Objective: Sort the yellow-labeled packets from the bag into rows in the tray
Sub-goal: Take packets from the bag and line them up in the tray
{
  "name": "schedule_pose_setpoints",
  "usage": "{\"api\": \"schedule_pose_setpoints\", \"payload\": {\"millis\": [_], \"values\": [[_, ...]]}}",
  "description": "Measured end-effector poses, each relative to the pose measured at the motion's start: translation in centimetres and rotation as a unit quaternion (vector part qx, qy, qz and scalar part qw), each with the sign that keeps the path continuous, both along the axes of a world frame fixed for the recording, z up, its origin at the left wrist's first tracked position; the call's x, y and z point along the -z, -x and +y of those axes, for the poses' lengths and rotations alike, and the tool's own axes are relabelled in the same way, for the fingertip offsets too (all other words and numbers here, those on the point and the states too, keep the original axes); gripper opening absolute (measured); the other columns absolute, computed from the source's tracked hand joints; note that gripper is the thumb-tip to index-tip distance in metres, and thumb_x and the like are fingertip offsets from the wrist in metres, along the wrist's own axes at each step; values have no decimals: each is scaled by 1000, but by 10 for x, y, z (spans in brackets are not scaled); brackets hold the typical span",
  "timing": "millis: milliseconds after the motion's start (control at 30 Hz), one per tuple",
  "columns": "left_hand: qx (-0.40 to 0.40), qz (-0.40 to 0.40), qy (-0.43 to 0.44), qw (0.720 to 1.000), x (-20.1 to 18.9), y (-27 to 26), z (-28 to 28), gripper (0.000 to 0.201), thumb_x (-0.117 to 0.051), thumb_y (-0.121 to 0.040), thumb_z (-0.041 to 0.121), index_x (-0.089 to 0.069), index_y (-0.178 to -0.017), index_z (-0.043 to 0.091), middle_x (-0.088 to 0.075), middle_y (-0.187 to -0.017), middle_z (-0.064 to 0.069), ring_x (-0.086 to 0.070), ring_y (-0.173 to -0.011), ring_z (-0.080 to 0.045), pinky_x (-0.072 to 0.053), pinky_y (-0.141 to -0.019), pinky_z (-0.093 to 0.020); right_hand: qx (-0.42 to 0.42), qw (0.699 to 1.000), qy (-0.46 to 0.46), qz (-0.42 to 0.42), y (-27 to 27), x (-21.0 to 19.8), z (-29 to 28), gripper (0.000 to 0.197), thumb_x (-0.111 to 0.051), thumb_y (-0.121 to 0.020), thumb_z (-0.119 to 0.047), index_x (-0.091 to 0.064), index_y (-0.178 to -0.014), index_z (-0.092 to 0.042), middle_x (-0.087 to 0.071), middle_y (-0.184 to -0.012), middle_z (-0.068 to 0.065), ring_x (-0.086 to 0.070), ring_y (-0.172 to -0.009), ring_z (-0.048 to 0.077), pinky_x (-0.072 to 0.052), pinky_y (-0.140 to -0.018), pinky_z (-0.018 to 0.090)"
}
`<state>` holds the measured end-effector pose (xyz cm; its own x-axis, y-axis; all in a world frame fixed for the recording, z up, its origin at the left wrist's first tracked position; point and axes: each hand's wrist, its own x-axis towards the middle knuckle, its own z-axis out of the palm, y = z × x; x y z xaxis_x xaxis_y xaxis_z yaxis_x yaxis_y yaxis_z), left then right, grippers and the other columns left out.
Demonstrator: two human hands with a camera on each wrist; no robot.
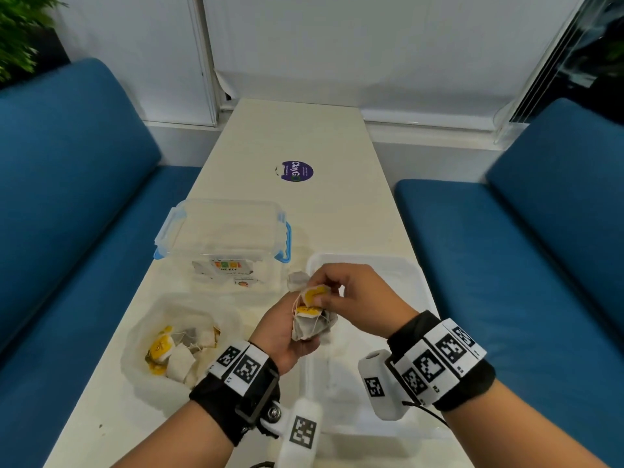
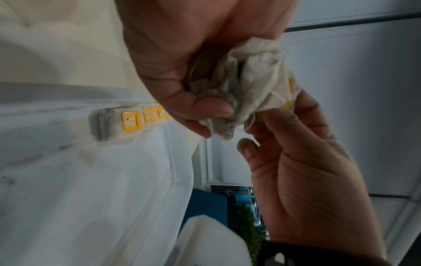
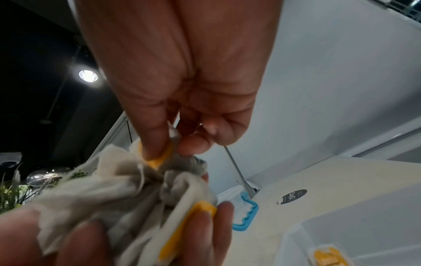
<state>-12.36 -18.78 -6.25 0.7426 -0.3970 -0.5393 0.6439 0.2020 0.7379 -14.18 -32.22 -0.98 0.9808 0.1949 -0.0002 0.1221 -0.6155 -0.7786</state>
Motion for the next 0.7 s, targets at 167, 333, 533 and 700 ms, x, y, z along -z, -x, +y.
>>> {"api": "schedule_pose_setpoints", "payload": {"millis": [167,333,533,700], "values": [[-10,22,35,999,-2,-3,7,27,-42,-92,24,-54,-69,16,-59,-50,2,-49,-38,-7,-29,-50,-20,85,979,-184,-4,0,-10,-11,8,-69,-80,-5,-71,-79,-13,-69,-87,-2,-61,-76,-4,-42,-69,6],[-43,74,63,994,0,-7,14,16,-48,-90,23,-60,-83,17,-62,-61,-3,-52,-50,-13,-36,-35,-13,179,974,-135,-14,-8,-7,-24,12,-70,-81,-13,-68,-70,-17,-69,-79,3,-59,-69,2,-43,-70,9],[-45,135,97,985,2,0,18,15,-48,-90,22,-61,-84,18,-65,-61,-4,-63,-48,-12,-36,-35,-11,211,970,-3,124,-15,15,-31,16,-58,-91,-12,-59,-75,-10,-53,-55,3,-43,-31,-1,-31,-35,7],[-71,123,70,987,7,-3,26,16,-50,-89,22,-63,-82,17,-65,-60,-4,-57,-63,-15,-38,-33,-11,129,949,116,261,-18,46,-27,6,-58,-90,-10,-62,-94,-13,-57,-57,0,-51,-41,1,-36,-39,12]]}}
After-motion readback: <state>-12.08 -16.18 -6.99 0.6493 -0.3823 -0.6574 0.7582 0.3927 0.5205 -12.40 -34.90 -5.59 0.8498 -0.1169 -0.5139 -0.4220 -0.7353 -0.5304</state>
